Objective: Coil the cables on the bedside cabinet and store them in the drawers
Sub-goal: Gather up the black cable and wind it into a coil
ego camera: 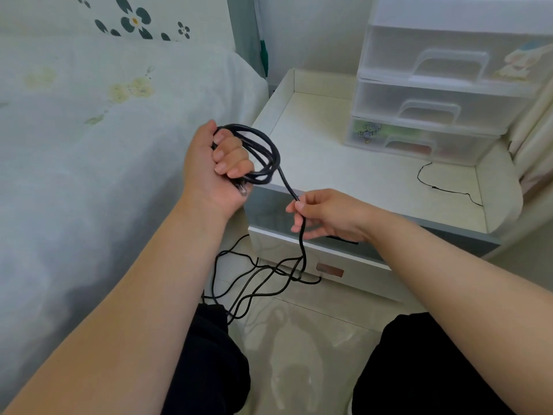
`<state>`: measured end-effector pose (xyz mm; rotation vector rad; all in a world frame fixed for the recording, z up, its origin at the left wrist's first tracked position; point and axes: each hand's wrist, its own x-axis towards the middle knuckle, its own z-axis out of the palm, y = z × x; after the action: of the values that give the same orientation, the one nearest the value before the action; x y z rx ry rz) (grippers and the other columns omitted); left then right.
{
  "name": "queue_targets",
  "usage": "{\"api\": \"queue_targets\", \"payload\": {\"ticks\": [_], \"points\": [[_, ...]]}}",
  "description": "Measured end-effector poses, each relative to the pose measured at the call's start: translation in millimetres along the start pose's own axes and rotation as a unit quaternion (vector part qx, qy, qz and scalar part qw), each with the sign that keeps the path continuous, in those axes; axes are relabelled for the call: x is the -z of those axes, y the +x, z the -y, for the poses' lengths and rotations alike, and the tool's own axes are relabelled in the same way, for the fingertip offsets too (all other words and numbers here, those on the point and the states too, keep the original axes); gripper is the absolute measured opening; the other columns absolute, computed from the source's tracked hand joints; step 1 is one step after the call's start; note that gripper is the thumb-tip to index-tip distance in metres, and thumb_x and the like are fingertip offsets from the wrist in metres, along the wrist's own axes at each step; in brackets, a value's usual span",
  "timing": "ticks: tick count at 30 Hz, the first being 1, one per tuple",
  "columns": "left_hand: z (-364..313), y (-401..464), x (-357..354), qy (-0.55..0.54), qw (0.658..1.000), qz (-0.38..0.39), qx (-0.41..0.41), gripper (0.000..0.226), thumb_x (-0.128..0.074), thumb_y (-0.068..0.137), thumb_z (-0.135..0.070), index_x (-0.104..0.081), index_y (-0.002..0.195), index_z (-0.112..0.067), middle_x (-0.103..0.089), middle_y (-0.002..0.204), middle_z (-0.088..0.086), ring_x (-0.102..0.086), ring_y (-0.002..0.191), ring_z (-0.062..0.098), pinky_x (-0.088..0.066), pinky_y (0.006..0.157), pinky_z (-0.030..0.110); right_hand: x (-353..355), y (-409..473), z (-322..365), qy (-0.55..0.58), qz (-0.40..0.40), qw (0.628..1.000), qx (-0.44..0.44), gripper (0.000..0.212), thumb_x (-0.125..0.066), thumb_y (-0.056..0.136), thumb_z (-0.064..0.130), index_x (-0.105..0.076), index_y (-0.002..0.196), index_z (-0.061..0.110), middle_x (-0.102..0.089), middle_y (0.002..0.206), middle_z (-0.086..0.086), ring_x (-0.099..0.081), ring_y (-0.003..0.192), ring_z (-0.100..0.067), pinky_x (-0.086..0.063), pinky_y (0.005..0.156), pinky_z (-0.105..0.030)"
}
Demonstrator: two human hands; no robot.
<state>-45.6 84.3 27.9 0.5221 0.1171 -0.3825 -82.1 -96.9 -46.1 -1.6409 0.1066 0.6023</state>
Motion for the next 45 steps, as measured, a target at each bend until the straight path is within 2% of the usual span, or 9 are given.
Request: {"api": "queue_targets", "payload": {"ticks": [6,10,15,24,30,34,38,41,45], "points": [[-13,6,8,-0.108,0.987,-0.086,-0.079,0.046,-0.037,0.098,-0.025,-0.036,0.052,-0.016,-0.03,0.039,-0.007,-0.027,0.028,0.007,-0.024,0.03,0.017,-23,-2,-9,-0.164,-0.083,0.982,0.038,0.013,-0.051,0.096,0.026,-0.046,0.093,0.014,-0.069,0.077,-0.003,-0.065,0.07,-0.018,-0.056,0.078,-0.038],[-10,9,10,-0.068,0.986,-0.126,-0.089,0.044,-0.039,0.098,-0.026,-0.036,0.054,-0.018,-0.031,0.041,-0.008,-0.026,0.03,0.007,-0.024,0.032,0.017,-39,-12,-5,-0.49,-0.19,0.843,0.112,0.019,-0.037,0.1,0.028,-0.043,0.1,0.01,-0.053,0.073,-0.003,-0.051,0.067,-0.025,-0.04,0.057,-0.035],[-1,10,8,0.055,0.983,-0.155,-0.083,0.038,-0.039,0.097,-0.028,-0.035,0.06,-0.02,-0.028,0.043,-0.009,-0.023,0.032,0.007,-0.022,0.032,0.019,-64,-39,11,-0.584,-0.18,0.781,0.125,0.011,-0.04,0.092,0.005,-0.032,0.086,0.011,-0.035,0.059,0.0,-0.031,0.048,-0.015,-0.021,0.043,-0.029],[34,3,-2,0.323,0.932,-0.146,-0.073,0.039,-0.039,0.099,-0.03,-0.03,0.062,-0.019,-0.027,0.043,-0.006,-0.024,0.034,0.01,-0.024,0.036,0.018,-45,-68,32,-0.625,-0.15,0.754,0.133,0.012,-0.042,0.094,0.009,-0.051,0.103,0.01,-0.05,0.07,-0.001,-0.042,0.058,-0.019,-0.034,0.052,-0.031],[51,0,-6,0.479,0.862,-0.113,-0.121,0.039,-0.037,0.099,-0.03,-0.031,0.063,-0.016,-0.033,0.041,-0.003,-0.032,0.034,0.016,-0.029,0.039,0.017,-41,-78,44,-0.476,-0.096,0.863,0.142,0.023,-0.045,0.097,0.028,-0.043,0.117,0.016,-0.065,0.092,-0.001,-0.057,0.084,-0.021,-0.047,0.075,-0.035],[55,0,-3,0.631,0.753,-0.084,-0.163,0.048,-0.036,0.1,-0.032,-0.033,0.055,-0.014,-0.039,0.039,-0.003,-0.037,0.034,0.013,-0.03,0.039,0.022,-29,-81,44,-0.388,-0.028,0.909,0.15,0.023,-0.048,0.094,0.017,-0.039,0.114,0.023,-0.068,0.093,0.01,-0.053,0.065,0.003,-0.041,0.066,-0.022],[61,-4,-2,0.725,0.675,-0.034,-0.132,0.045,-0.036,0.101,-0.032,-0.041,0.06,-0.014,-0.048,0.041,-0.002,-0.046,0.034,0.002,-0.034,0.038,0.012,-18,-81,48,-0.364,-0.064,0.91,0.189,0.016,-0.051,0.094,0.015,-0.041,0.107,0.018,-0.072,0.087,0.01,-0.057,0.048,-0.005,-0.045,0.066,-0.023],[64,-8,0,0.719,0.694,0.031,0.0,0.046,-0.033,0.1,-0.033,-0.049,0.064,-0.009,-0.054,0.042,0.002,-0.051,0.036,0.016,-0.041,0.043,0.023,-13,-79,48,-0.354,-0.09,0.909,0.198,0.013,-0.056,0.092,0.022,-0.045,0.099,0.019,-0.072,0.076,0.011,-0.061,0.047,-0.013,-0.049,0.067,-0.029],[62,-12,1,0.671,0.731,0.078,0.094,0.089,-0.014,0.096,-0.064,-0.055,0.074,0.012,-0.045,0.046,0.011,-0.038,0.034,0.018,-0.036,0.043,0.024,2,-71,52,-0.353,-0.165,0.903,0.181,0.026,-0.069,0.078,0.045,-0.055,0.079,0.022,-0.066,0.057,0.004,-0.051,0.044,-0.004,-0.042,0.055,-0.028]]}}
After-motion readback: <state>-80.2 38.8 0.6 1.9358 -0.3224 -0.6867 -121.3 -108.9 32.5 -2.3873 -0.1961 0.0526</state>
